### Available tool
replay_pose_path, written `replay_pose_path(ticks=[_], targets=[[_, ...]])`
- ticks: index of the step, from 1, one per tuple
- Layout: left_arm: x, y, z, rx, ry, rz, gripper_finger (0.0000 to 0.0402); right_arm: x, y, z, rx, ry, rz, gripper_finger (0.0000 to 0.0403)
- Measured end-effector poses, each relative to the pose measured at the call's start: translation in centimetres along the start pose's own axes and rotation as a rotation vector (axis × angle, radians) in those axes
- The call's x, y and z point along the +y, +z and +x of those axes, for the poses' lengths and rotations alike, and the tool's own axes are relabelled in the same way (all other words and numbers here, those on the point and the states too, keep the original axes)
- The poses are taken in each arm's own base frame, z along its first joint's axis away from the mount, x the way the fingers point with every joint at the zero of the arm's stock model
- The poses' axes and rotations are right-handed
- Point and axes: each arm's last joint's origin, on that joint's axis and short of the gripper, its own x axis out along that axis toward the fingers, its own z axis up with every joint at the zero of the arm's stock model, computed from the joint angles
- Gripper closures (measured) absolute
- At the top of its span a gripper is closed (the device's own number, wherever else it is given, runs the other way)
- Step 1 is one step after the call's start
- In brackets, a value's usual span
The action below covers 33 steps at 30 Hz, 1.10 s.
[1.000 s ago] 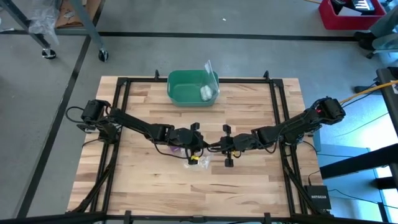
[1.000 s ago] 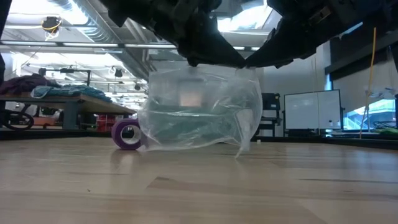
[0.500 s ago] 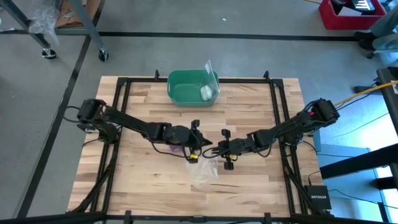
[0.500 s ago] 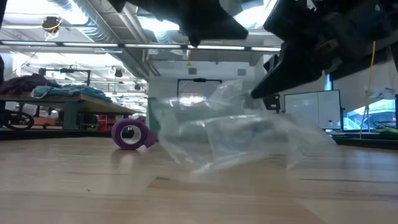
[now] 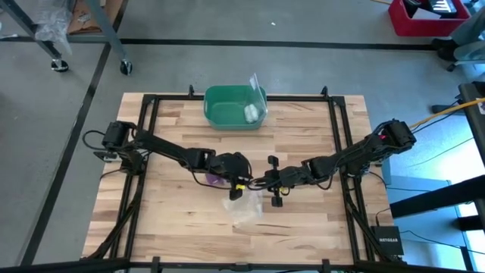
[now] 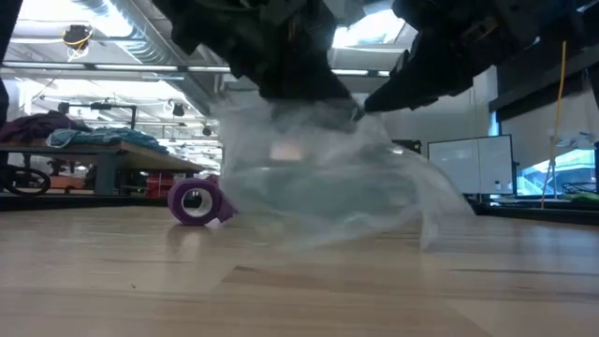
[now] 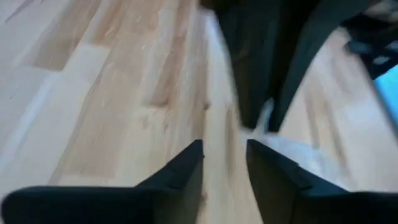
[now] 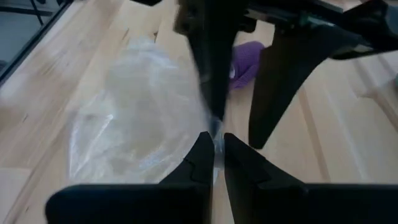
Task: Roll bandage
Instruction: Open the zip bag
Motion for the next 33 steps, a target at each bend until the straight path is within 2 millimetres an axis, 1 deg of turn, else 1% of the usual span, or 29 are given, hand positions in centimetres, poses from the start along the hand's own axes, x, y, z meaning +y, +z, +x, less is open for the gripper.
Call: replay_pose_path(ticks=[3, 6, 9, 12, 15, 18, 22, 27, 33], targets=[[0.0, 0.1, 0.2, -0.011, -0.015, -0.007, 0.0259, 0.0, 0.3, 0.0, -0.010, 0.001, -0.001, 0.0377], [0.2, 0.1, 0.3, -0.017, -0.013, -0.011, 0.0247, 0.0, 0.2, 0.0, -0.003, -0.001, -0.003, 0.0377], [0.2, 0.0, -0.2, 0.030, -0.031, 0.001, 0.0245, -0.1, -0.1, 0.0, 0.031, -0.015, -0.010, 0.0377], [0.7, 0.2, -1.5, 0.083, -0.011, -0.015, 0.0247, -0.1, -0.5, 0.0, 0.070, -0.017, -0.019, 0.0377], [1.1, 1.2, -2.5, 0.045, -0.006, -0.053, 0.0250, -0.1, -0.5, 0.0, 0.069, -0.019, -0.019, 0.0377], [0.8, 1.8, -2.6, -0.020, -0.024, -0.057, 0.0250, -0.1, -0.4, 0.0, 0.056, -0.033, -0.016, 0.0377], [0.1, 1.4, -1.6, -0.037, -0.057, -0.055, 0.0251, -0.1, 0.0, 0.0, 0.014, -0.039, -0.007, 0.0377], [0.1, 0.5, -0.1, -0.012, -0.079, -0.071, 0.0251, -0.1, 0.0, 0.0, 0.010, -0.046, -0.003, 0.0377], [0.6, 0.3, 0.2, -0.016, -0.037, -0.066, 0.0252, -0.1, 0.2, 0.0, -0.009, -0.038, 0.001, 0.0377]])
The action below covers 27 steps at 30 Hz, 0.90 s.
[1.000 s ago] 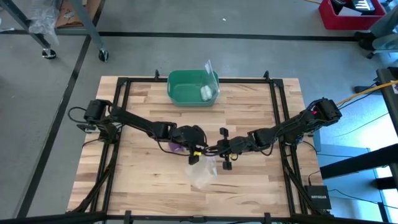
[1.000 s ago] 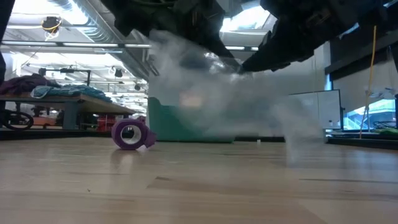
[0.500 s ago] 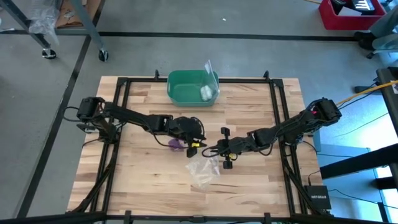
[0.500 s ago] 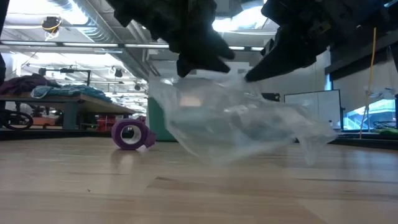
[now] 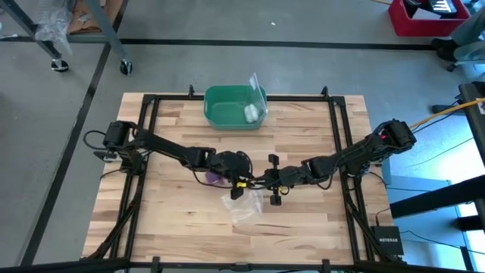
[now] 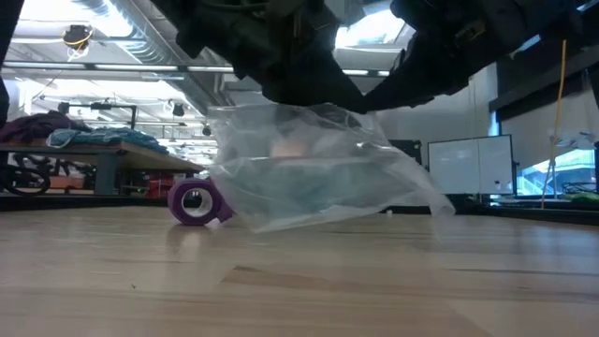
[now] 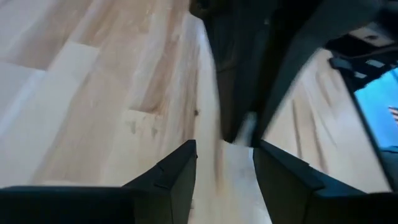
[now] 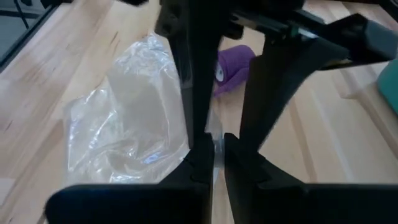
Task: Roll bandage
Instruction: Open the zip bag
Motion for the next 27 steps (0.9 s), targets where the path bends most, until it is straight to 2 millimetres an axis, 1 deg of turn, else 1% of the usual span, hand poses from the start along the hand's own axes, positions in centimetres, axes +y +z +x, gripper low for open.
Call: replay_pose_path(ticks=[2, 4, 8, 9, 13, 16, 19, 21, 24, 27], targets=[[0.0, 0.0, 0.0, 0.000, 0.007, 0.032, 0.0264, 0.0, 0.1, 0.0, -0.005, 0.010, 0.001, 0.0377], [-0.1, -0.1, 0.0, 0.008, 0.008, 0.071, 0.0290, 0.0, 0.2, 0.0, -0.016, 0.005, 0.004, 0.0377], [-0.1, -0.4, 0.0, 0.029, 0.012, 0.138, 0.0375, -0.1, 0.6, 0.0, -0.061, -0.043, 0.014, 0.0376], [-0.1, -0.4, 0.0, 0.030, 0.012, 0.151, 0.0388, -0.1, 0.6, 0.0, -0.067, -0.046, 0.015, 0.0375], [-0.1, -0.4, 0.0, 0.033, 0.012, 0.165, 0.0392, -0.1, 0.7, 0.0, -0.073, -0.037, 0.024, 0.0362], [-0.4, -0.5, 0.0, 0.033, 0.005, 0.192, 0.0399, 0.2, 0.8, 0.0, -0.076, 0.044, 0.045, 0.0351], [-0.5, -0.5, 0.0, 0.033, 0.002, 0.204, 0.0399, 0.1, 1.1, -0.1, -0.112, 0.015, 0.050, 0.0345], [-0.6, -0.6, 0.0, 0.036, 0.000, 0.212, 0.0400, 0.0, 1.3, -0.4, -0.113, -0.001, 0.060, 0.0344], [-0.8, -0.6, -0.1, 0.034, -0.001, 0.219, 0.0400, 0.0, 1.5, -0.9, -0.118, 0.035, 0.058, 0.0343], [-1.0, -0.6, -0.1, 0.035, -0.005, 0.221, 0.0400, -0.2, 1.8, -2.1, -0.092, 0.051, 0.068, 0.0343]])
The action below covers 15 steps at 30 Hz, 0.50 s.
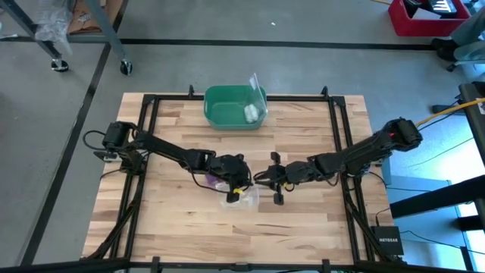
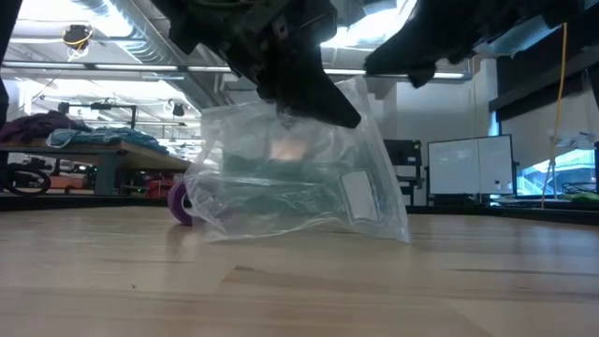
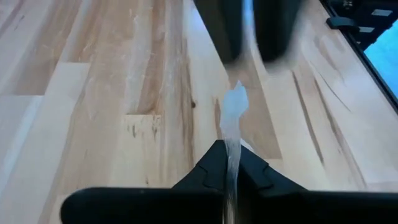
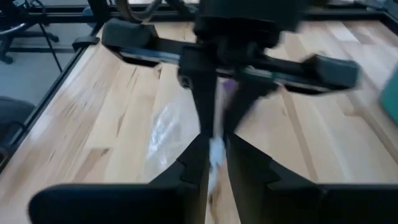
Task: Roll bandage
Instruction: Open the zip bag
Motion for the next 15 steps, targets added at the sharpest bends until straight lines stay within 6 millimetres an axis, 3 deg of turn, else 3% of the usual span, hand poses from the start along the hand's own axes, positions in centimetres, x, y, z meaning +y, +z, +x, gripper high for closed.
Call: replay_pose_path(ticks=[6, 15], targets=[[0.0, 0.0, 0.0, -0.002, -0.001, 0.000, 0.0401, -0.6, 0.5, -2.9, 0.046, -0.015, 0.057, 0.0343], [-0.2, 0.0, -0.1, -0.004, -0.005, 0.010, 0.0401, -0.8, -3.4, -1.5, -0.211, 0.038, 0.139, 0.0342]])
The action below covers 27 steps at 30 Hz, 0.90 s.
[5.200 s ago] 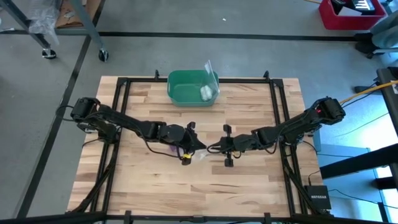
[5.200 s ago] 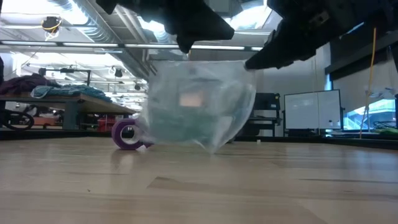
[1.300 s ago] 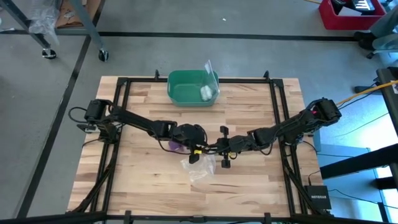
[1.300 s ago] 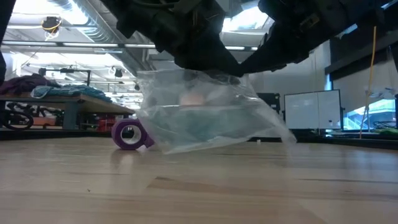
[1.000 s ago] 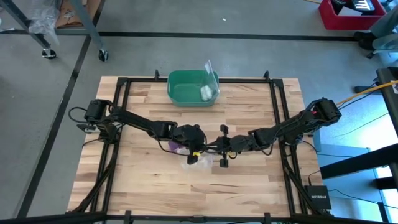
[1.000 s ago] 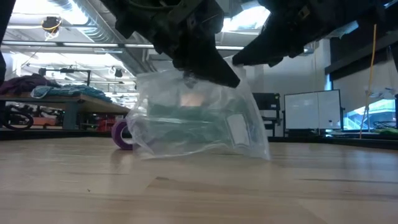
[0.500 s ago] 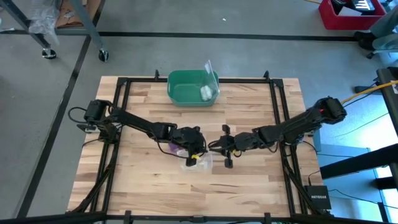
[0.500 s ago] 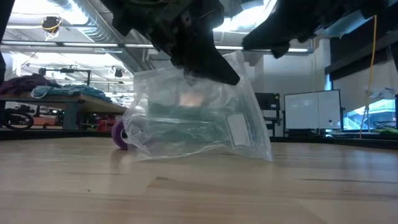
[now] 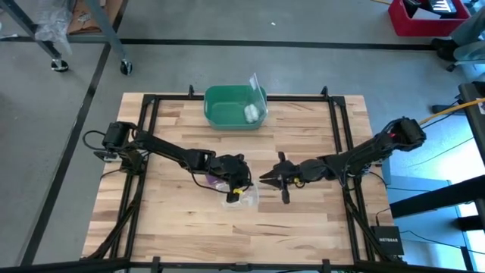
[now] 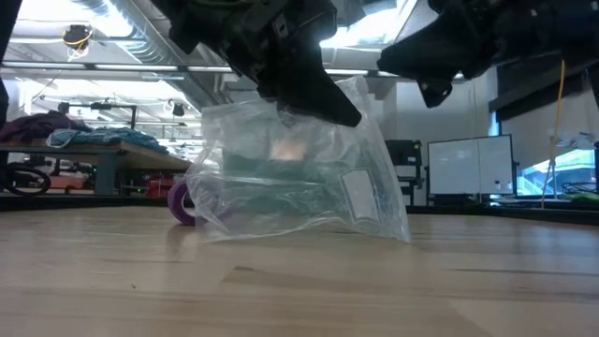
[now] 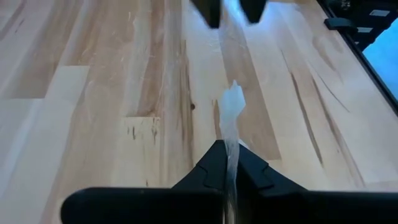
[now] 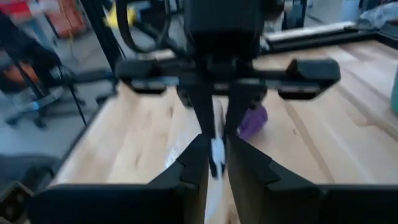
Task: Roll bandage
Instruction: Open the zip bag
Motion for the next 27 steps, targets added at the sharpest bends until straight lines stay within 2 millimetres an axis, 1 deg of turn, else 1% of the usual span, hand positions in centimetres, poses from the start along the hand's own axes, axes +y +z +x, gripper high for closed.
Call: replay_pose_path(ticks=[3, 8, 14, 19, 24, 27], targets=[[-0.1, 0.1, 0.0, -0.009, -0.003, 0.012, 0.0401, 0.0, -0.2, 0.5, -0.052, 0.008, 0.034, 0.0342], [-0.4, 0.3, 0.0, -0.040, -0.013, 0.029, 0.0401, -0.1, -1.2, 1.3, -0.040, -0.002, 0.035, 0.0342], [-0.7, 0.4, 0.0, -0.045, -0.008, 0.067, 0.0401, 0.1, -0.7, 1.3, -0.089, 0.016, 0.012, 0.0342], [-0.6, 0.4, 0.0, -0.047, 0.013, 0.066, 0.0401, 0.1, -0.8, 1.3, -0.079, 0.047, 0.012, 0.0342], [-0.5, 0.4, 0.0, -0.053, 0.029, 0.080, 0.0401, 0.1, -0.7, 1.3, -0.088, 0.029, 0.087, 0.0342], [-0.7, 0.4, 0.0, -0.054, 0.025, 0.103, 0.0401, 0.1, -0.7, 1.3, -0.089, 0.020, 0.091, 0.0328]])
